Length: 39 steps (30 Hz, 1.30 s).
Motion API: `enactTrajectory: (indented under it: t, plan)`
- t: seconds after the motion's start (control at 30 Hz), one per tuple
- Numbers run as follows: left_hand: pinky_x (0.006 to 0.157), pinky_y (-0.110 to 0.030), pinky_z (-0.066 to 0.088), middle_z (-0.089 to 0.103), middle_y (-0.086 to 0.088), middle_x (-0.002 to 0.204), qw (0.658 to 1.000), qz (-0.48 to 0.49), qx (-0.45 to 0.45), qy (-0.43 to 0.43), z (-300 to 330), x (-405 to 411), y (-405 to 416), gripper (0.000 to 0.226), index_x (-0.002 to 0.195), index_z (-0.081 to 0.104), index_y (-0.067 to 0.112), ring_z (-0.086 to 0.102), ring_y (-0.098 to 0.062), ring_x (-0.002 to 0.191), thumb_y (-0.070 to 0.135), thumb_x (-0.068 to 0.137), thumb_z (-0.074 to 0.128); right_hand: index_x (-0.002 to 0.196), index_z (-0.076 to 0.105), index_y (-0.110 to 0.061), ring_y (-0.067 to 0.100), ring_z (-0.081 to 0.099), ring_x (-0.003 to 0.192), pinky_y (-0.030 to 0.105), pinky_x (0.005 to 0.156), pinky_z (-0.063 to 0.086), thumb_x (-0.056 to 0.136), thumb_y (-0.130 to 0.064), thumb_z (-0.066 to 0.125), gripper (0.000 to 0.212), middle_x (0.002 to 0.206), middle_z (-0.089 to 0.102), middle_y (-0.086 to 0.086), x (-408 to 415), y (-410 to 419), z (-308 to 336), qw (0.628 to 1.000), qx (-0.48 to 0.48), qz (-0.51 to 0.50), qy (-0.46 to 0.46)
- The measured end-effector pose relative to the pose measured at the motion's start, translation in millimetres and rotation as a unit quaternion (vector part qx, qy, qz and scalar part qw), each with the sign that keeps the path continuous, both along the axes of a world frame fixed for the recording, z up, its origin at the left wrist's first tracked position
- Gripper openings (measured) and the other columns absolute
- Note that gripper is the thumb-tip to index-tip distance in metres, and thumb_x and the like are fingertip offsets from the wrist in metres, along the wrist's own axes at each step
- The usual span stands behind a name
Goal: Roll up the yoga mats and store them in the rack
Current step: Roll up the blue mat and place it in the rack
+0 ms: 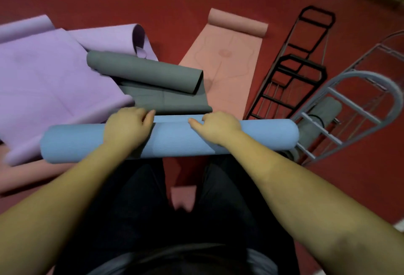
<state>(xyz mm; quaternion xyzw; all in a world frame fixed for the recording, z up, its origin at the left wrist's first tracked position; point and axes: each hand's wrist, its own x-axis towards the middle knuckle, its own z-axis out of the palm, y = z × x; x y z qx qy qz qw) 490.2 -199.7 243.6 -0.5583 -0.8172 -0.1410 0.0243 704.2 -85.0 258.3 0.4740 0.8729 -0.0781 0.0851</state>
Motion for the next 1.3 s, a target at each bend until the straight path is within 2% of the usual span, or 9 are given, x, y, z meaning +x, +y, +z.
enactTrajectory:
  t: [0.1,0.2,0.4,0.67,0.97,1.03,1.1,1.23,1.3]
  plan:
    - [0.084,-0.048,0.046,0.069,-0.016,0.093,0.999,-0.026,-0.004,0.035,-18.0,10.5,-19.2,0.061,0.089,0.066,0.008,0.061,-0.038,0.090,0.056,0.092,0.030,0.094,0.068,-0.020,0.028,0.055,0.094,0.038,0.080,0.043,0.090,-0.073,0.021,0.072,0.112,0.067,0.009,-6.6,12.4,3.1,0.998,-0.063,-0.020,-0.017]
    - [0.102,-0.058,0.036,0.063,-0.019,0.118,0.996,-0.055,0.001,0.072,-25.6,13.3,-30.5,0.075,0.114,0.064,0.006,0.056,-0.038,0.111,0.069,0.083,0.038,0.116,0.069,-0.017,0.030,0.057,0.111,0.037,0.084,0.039,0.093,-0.070,0.023,0.074,0.129,0.062,0.012,-12.6,21.7,9.0,0.993,-0.111,-0.016,-0.027]
    - [0.100,-0.070,0.034,0.052,-0.021,0.139,0.970,-0.119,-0.125,0.169,-28.8,3.2,-36.0,0.123,0.139,0.046,0.007,0.049,-0.045,0.125,0.070,0.040,0.083,0.142,0.051,-0.013,0.029,0.042,0.136,0.035,0.107,0.031,0.097,-0.065,0.029,0.072,0.153,0.040,0.014,-25.6,32.4,17.2,0.981,-0.192,-0.028,-0.019]
    - [0.092,-0.056,0.039,0.054,-0.013,0.123,0.960,-0.138,-0.130,0.205,-17.8,0.3,-16.8,0.093,0.132,0.033,0.014,0.052,-0.034,0.102,0.057,0.061,0.074,0.148,0.042,-0.020,0.025,0.035,0.141,0.036,0.111,0.024,0.100,-0.060,0.029,0.065,0.158,0.033,0.008,-26.7,35.8,24.9,0.969,-0.244,-0.028,-0.013]
    - [0.090,-0.040,0.044,0.054,0.003,0.122,0.949,-0.209,-0.211,0.107,24.3,2.8,-36.3,0.085,0.129,0.037,0.026,0.050,-0.024,0.111,0.070,0.063,0.068,0.117,0.061,-0.034,0.016,0.057,0.113,0.036,0.103,0.039,0.091,-0.062,0.046,0.041,0.129,0.059,-0.008,-19.4,32.1,21.5,0.942,-0.332,-0.008,-0.042]
    - [0.089,-0.038,0.044,0.055,0.004,0.121,0.946,-0.218,-0.215,0.104,26.0,3.7,-37.3,0.085,0.128,0.039,0.027,0.050,-0.022,0.111,0.071,0.062,0.068,0.132,0.058,-0.035,0.018,0.052,0.123,0.039,0.111,0.034,0.088,-0.069,0.045,0.057,0.141,0.053,-0.005,-15.9,33.5,15.2,0.943,-0.329,-0.011,-0.043]
    - [0.086,-0.038,0.044,0.056,0.004,0.118,0.946,-0.216,-0.232,0.070,28.1,1.9,-31.2,0.083,0.122,0.041,0.028,0.050,-0.021,0.109,0.070,0.058,0.071,0.138,0.055,-0.026,0.022,0.047,0.131,0.038,0.111,0.032,0.091,-0.070,0.041,0.066,0.148,0.047,0.002,-14.6,33.9,15.1,0.957,-0.285,-0.014,-0.051]
    - [0.078,-0.037,0.049,0.059,0.008,0.103,0.929,-0.208,-0.301,-0.053,34.8,-10.1,-2.7,0.074,0.104,0.046,0.031,0.055,-0.018,0.096,0.066,0.048,0.081,0.106,0.064,-0.017,0.025,0.053,0.097,0.032,0.081,0.037,0.103,-0.052,0.032,0.048,0.121,0.064,0.012,-16.4,24.9,26.2,0.988,-0.149,0.041,-0.015]
    - [0.080,-0.036,0.050,0.061,0.011,0.100,0.911,-0.200,-0.342,-0.113,37.1,-17.0,10.3,0.074,0.103,0.048,0.033,0.059,-0.015,0.092,0.063,0.045,0.084,0.109,0.063,-0.016,0.027,0.055,0.100,0.033,0.081,0.039,0.102,-0.054,0.030,0.051,0.118,0.063,0.012,-13.1,16.0,25.6,0.993,-0.104,0.050,0.000]
